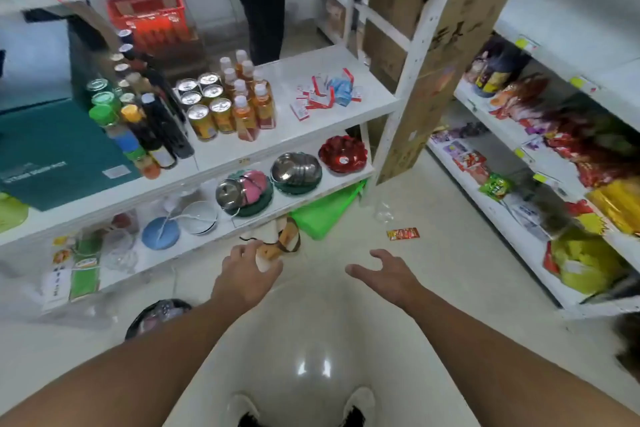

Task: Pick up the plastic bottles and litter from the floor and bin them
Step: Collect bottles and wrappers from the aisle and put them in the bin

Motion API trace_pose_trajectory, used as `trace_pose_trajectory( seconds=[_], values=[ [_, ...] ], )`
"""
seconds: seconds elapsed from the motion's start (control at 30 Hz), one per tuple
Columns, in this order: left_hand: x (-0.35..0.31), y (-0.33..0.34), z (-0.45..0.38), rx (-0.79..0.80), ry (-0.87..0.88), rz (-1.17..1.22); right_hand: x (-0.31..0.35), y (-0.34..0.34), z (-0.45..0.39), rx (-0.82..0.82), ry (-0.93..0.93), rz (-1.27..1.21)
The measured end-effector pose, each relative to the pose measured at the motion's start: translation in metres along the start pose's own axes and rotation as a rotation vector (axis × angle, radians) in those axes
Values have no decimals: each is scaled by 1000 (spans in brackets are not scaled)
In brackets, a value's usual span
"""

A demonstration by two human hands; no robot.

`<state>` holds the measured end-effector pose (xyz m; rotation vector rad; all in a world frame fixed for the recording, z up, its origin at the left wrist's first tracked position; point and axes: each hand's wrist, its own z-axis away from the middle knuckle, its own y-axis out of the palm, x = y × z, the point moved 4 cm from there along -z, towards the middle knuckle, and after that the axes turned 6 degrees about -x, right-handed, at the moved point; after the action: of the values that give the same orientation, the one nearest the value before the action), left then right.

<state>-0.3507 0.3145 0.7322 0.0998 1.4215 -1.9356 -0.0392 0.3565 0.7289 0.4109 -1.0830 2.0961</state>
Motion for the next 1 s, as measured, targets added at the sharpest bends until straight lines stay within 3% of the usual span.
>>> trace_pose_trajectory(
  seconds=[0.17,0.4,0.7,1.0],
  values=[
    [-115,56,5,47,126,-27,-82,-79,2,-72,62,-67],
    [-218,107,19,112,276,-155,-155,-138,7,-150,141,-196],
    [-285,155,-18,224,367,-230,-190,-167,-14,-176,206,-247],
    [-320,188,-122,360,351,-192,-184,-198,-75,-224,394,-228]
  ],
)
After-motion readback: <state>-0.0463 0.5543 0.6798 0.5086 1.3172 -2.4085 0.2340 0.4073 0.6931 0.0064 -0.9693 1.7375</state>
